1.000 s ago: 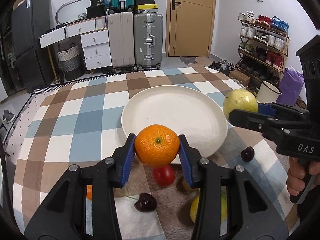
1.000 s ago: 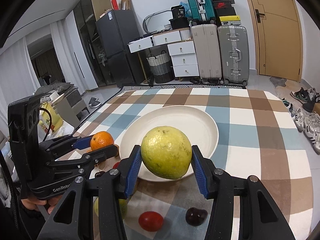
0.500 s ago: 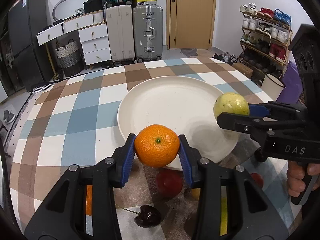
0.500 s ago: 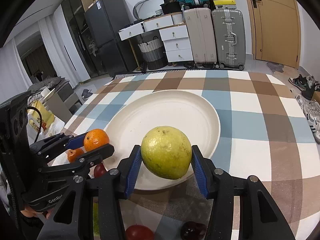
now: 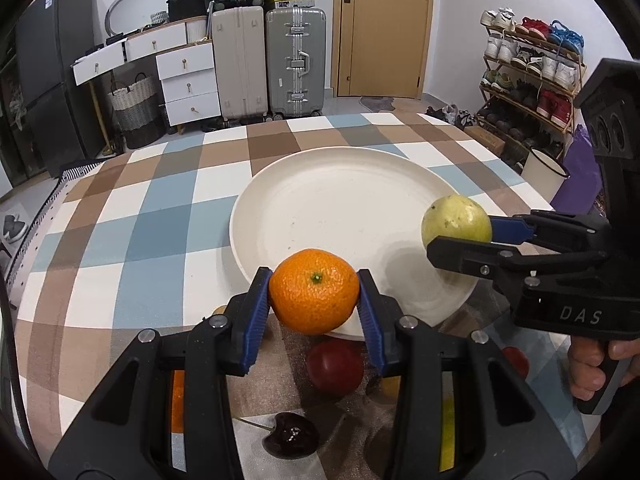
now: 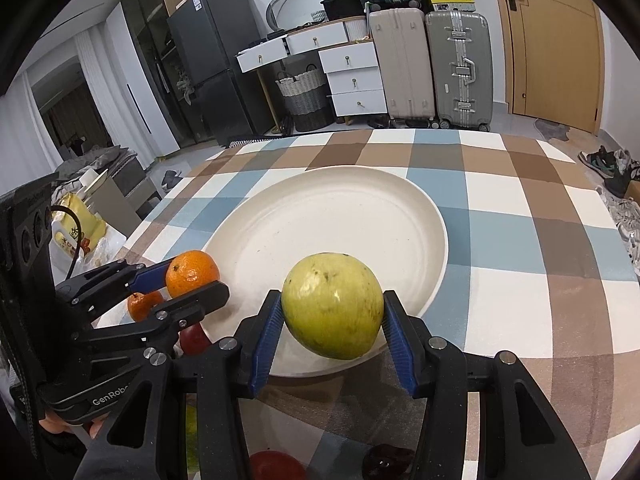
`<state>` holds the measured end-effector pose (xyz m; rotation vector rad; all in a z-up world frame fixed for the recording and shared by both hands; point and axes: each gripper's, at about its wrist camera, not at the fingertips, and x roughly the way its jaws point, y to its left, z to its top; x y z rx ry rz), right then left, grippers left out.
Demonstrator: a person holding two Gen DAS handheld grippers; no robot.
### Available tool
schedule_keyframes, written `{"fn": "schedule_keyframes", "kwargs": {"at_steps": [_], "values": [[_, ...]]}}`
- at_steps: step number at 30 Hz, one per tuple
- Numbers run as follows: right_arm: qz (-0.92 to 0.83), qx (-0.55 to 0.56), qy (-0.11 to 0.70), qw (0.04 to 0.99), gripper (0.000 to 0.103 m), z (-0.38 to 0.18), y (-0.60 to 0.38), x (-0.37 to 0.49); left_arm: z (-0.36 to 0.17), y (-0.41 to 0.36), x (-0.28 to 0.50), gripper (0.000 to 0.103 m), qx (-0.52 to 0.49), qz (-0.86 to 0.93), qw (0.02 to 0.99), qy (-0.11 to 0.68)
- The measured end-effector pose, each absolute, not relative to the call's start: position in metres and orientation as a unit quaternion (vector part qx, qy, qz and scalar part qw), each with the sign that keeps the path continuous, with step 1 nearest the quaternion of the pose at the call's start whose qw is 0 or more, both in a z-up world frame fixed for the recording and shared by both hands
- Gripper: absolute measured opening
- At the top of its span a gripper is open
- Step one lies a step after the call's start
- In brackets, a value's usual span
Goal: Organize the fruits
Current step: 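Open both tools to release the orange and pomelo onto the plate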
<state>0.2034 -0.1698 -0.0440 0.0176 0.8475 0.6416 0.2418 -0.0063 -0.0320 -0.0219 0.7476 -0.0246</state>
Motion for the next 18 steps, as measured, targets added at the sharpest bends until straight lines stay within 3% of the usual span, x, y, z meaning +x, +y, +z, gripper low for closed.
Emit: {"fn": "schedule_keyframes", "kwargs": {"at_steps": [6, 10, 15, 18], "values": [[0.312, 0.032, 0.387, 0.867, 0.051, -0.038, -0.177, 0.202, -0.031, -0.009, 0.242, 0.039, -0.008, -0.018, 0.933, 0.361], [0.281, 0.026, 0.355, 0.891, 0.073, -0.025, -0.189, 0.196, -0.023, -0.01, 0.236, 0.044, -0.01, -0.022, 0.937, 0.348], [0.262, 0.023, 0.347, 0.9, 0.09, -0.022, -0.207, 0.19, -0.015, -0.008, 0.225, 0.078, -0.013, -0.02, 0.943, 0.332], [0.253, 0.008, 0.335, 0.908, 0.096, -0.018, -0.212, 0.186, -0.011, -0.009, 0.216, 0.084, -0.009, -0.015, 0.947, 0.32]]}}
